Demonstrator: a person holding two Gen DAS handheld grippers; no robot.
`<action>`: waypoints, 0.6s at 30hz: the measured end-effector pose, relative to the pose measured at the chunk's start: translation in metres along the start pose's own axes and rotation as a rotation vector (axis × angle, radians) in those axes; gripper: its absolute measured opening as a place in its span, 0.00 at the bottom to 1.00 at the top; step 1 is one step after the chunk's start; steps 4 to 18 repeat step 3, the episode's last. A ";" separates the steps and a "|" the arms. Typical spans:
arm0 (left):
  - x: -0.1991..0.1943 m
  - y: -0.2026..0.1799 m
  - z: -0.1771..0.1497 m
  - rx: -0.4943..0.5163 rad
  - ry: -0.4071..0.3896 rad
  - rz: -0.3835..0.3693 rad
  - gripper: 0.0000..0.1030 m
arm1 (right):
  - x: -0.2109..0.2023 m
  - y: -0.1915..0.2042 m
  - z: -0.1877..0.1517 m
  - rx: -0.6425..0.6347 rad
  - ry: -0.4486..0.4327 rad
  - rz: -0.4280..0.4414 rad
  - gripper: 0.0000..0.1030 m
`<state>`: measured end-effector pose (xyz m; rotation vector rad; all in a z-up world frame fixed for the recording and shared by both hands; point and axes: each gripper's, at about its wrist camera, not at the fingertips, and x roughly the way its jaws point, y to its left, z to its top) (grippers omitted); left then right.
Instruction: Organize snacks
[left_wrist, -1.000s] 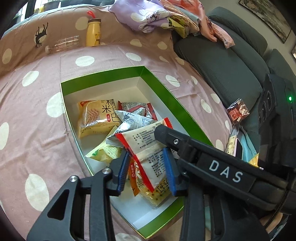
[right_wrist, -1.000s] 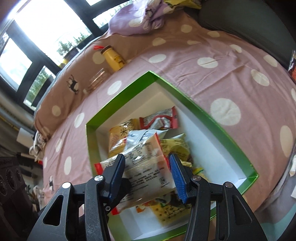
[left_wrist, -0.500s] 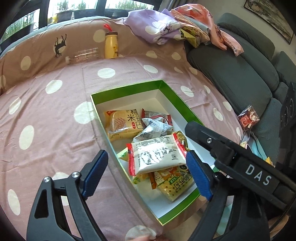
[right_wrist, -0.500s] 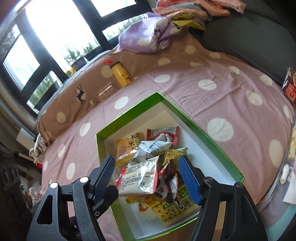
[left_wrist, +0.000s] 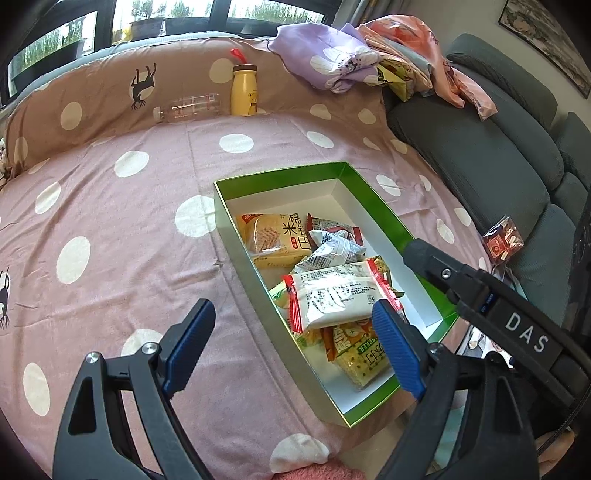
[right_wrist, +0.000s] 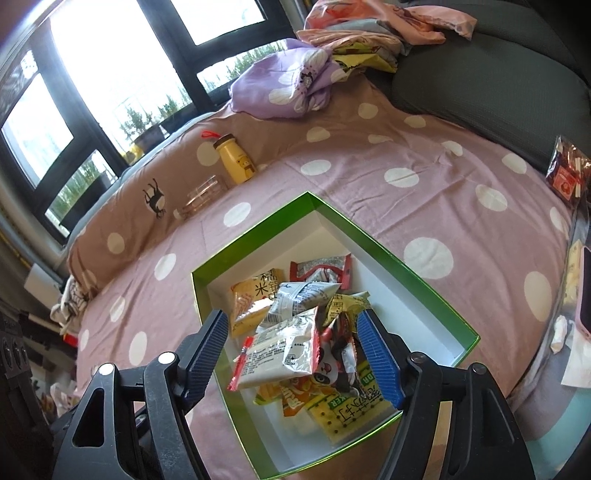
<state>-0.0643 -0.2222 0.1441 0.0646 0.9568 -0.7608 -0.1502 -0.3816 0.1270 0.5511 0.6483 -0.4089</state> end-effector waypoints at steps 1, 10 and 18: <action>-0.002 0.001 -0.001 0.001 -0.003 0.000 0.85 | -0.001 0.001 -0.001 -0.001 -0.003 -0.002 0.71; -0.004 0.003 -0.002 -0.001 -0.009 0.002 0.85 | -0.001 0.003 -0.001 -0.002 -0.006 -0.002 0.72; -0.004 0.003 -0.002 -0.001 -0.009 0.002 0.85 | -0.001 0.003 -0.001 -0.002 -0.006 -0.002 0.72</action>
